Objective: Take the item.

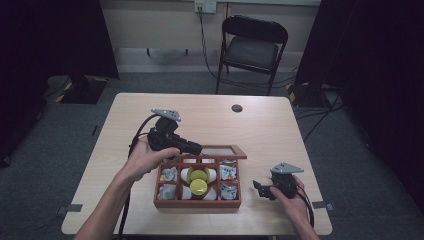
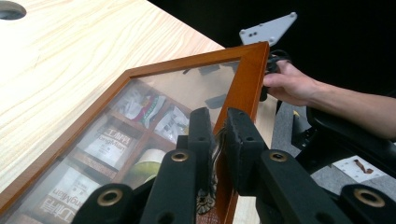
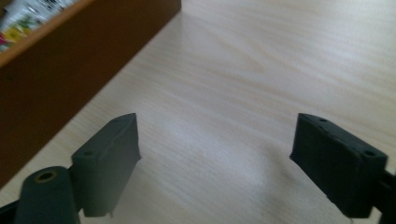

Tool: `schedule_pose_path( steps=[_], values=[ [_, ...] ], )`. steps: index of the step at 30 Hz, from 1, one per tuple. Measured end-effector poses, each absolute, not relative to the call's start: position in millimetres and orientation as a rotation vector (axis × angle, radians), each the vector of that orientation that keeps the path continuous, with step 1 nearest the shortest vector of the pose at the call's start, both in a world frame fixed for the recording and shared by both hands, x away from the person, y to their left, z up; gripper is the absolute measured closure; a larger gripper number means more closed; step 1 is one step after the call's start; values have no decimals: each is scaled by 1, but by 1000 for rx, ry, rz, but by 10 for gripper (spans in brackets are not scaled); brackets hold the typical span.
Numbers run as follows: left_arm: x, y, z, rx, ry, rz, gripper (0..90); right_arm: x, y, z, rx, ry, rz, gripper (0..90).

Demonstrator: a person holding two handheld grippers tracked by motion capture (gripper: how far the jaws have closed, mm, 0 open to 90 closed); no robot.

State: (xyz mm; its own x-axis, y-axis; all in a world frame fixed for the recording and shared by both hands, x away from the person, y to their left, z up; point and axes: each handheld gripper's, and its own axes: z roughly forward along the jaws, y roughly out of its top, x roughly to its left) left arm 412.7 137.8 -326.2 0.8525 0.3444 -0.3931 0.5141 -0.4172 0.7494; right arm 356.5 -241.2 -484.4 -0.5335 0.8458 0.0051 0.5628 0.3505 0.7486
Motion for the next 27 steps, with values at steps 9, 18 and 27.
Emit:
schedule_pose_path(
  steps=[9,18,27],
  values=[
    [413,137,-325,2044,637,-215,809,344,-235,-468,1135,2262,1120,180],
    [415,139,-324,2041,630,-214,810,338,-215,-452,1026,2316,1279,203],
    [417,138,-323,2045,630,-215,810,330,-186,-445,928,2381,1351,241]
  ],
)
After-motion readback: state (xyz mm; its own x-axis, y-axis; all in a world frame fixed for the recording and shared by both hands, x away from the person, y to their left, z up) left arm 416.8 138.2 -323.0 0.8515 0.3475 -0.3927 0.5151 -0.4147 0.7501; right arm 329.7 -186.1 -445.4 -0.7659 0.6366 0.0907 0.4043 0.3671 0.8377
